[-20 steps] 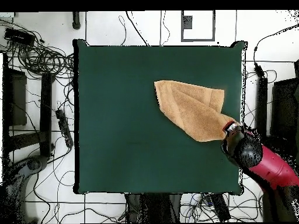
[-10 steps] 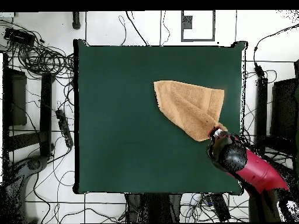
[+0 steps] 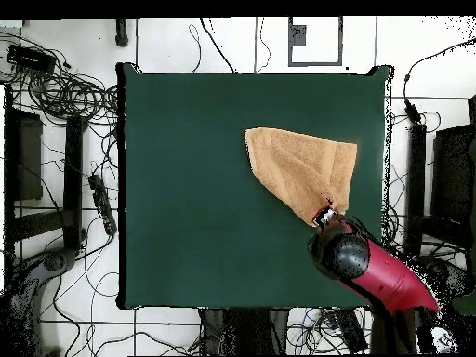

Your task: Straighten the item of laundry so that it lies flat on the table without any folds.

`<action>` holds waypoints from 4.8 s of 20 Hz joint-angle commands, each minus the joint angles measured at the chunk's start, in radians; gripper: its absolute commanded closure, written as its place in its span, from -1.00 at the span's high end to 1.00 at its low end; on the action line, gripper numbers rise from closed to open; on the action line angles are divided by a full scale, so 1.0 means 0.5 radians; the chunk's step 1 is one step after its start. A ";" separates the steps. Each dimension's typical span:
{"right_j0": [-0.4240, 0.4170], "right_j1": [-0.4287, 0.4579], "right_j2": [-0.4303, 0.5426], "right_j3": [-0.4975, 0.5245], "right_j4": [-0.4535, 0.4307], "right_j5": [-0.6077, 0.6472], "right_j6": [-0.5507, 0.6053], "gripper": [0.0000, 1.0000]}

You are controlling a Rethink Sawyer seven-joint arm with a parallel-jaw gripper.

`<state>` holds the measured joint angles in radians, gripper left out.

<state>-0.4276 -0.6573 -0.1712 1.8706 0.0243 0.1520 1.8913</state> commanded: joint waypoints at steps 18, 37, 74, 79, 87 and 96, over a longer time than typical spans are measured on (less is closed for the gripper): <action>0.283 -0.027 -0.140 0.162 0.233 0.153 0.428 1.00; -0.384 -0.263 0.127 -0.326 -0.081 0.889 -0.352 1.00; -1.073 -0.179 1.187 -0.582 -0.742 1.355 -0.642 1.00; -1.031 -0.096 1.209 -0.745 -0.768 1.455 -0.632 1.00; -0.880 0.051 1.185 -0.903 -0.767 1.383 -0.367 1.00; -0.697 0.190 1.148 -1.222 -0.704 1.561 -0.293 1.00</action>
<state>-0.8676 -0.6652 0.3182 1.3509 -0.3429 0.7694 1.8196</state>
